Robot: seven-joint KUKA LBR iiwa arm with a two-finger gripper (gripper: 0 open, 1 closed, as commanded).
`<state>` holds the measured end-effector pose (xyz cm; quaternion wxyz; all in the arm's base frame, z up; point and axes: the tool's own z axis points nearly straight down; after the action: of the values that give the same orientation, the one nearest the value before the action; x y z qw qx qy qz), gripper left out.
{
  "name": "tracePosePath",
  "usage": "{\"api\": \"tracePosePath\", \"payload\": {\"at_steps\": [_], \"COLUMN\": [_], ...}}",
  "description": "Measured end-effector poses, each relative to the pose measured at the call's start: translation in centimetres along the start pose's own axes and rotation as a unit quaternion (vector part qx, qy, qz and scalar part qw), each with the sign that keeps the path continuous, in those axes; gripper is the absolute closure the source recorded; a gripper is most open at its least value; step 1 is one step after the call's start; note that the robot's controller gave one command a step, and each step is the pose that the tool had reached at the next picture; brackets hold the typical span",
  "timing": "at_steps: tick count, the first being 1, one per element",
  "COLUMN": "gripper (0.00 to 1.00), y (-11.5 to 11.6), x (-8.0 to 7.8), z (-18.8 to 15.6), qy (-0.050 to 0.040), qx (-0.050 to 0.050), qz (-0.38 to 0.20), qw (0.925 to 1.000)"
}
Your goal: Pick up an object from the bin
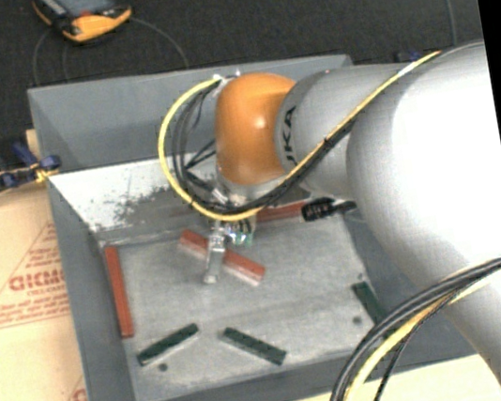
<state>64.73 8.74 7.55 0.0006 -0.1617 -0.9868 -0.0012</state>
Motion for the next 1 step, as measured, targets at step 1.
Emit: {"api": "tracePosePath", "payload": {"at_steps": [1], "gripper": [1.00], "y": [0.02], "x": [0.30], "z": [0.32], "qy": [-0.0031], "qx": [0.001], "qz": [-0.119], "qw": [0.9929]}}
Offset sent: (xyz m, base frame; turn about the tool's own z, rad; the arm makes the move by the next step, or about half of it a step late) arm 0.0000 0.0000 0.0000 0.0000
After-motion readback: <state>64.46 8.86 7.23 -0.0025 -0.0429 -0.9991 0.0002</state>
